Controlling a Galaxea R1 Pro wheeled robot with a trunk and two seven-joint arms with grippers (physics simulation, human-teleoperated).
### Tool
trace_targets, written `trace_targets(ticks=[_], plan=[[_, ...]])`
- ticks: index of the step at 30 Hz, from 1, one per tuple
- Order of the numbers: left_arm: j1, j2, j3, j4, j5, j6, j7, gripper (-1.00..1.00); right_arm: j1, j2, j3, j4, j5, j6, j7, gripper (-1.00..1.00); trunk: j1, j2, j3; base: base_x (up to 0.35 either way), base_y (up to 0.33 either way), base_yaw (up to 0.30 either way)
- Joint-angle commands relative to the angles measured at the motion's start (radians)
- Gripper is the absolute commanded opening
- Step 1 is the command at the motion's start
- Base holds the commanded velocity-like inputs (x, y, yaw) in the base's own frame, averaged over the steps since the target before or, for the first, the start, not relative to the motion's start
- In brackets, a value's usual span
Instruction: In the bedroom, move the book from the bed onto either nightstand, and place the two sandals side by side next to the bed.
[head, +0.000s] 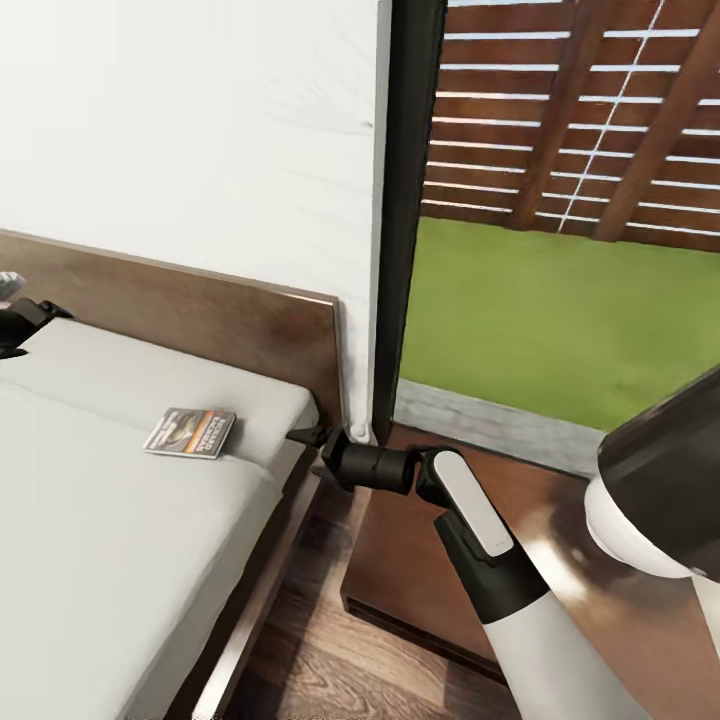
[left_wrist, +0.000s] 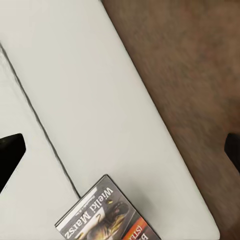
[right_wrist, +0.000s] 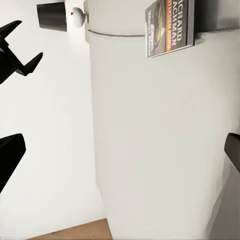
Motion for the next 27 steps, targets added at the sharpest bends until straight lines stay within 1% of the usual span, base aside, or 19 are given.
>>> trace_targets(ticks=[1, 11, 27], plan=[[-0.001, 0.000, 0.004, -0.001, 0.010, 0.004, 0.010, 1.00, -0.001, 0.000, -0.001, 0.000, -0.011, 0.001, -0.010, 1.00, -0.004, 0.007, 0.001, 0.000, 0.000, 0.104], [-0.001, 0.000, 0.000, 0.000, 0.011, 0.004, 0.008, 1.00, -0.001, -0.001, -0.004, 0.004, -0.011, 0.000, -0.010, 1.00, -0.042, 0.077, 0.018, 0.000, 0.000, 0.090], [-0.001, -0.002, -0.004, 0.004, 0.011, 0.003, 0.007, 1.00, -0.001, -0.001, -0.006, 0.023, -0.012, -0.001, -0.008, 1.00, -0.104, 0.189, 0.058, 0.000, 0.000, 0.012]])
